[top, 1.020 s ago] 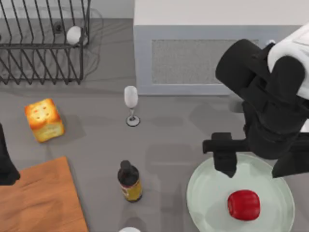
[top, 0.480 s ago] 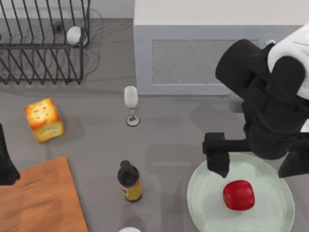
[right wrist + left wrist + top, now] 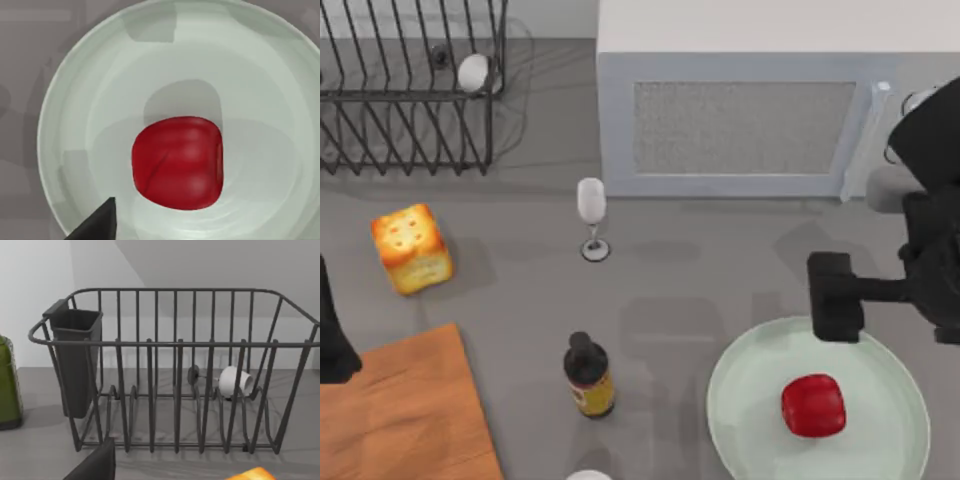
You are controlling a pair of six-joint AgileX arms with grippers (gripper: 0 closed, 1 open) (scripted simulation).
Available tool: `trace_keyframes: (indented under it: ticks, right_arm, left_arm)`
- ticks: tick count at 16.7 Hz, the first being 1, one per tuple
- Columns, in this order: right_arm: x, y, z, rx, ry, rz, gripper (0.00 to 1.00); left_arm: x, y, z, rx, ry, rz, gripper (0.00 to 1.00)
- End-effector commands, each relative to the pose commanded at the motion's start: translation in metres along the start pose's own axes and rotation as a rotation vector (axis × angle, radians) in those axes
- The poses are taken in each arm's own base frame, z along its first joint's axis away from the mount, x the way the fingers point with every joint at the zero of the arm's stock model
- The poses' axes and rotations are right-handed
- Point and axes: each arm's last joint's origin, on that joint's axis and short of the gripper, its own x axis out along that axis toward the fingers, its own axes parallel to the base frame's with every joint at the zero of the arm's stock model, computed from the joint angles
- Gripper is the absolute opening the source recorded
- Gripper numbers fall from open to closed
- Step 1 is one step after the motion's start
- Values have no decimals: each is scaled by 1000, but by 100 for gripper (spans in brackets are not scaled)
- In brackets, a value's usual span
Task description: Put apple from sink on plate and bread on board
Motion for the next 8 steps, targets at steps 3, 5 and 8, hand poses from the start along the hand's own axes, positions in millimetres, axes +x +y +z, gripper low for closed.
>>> trace_keyframes:
  ticks: [3,5,8]
  right_arm:
    - [-17,-39,-22,-9,-246,94,100]
    - [-23,-64,-42,-19,-449,136,100]
    - [-19,-96,-75,-44,-774,140,100]
  left_arm:
    - [0,0,0,0,0,0,100]
    - [0,0,0,0,0,0,100]
    - [0,0,0,0,0,0,100]
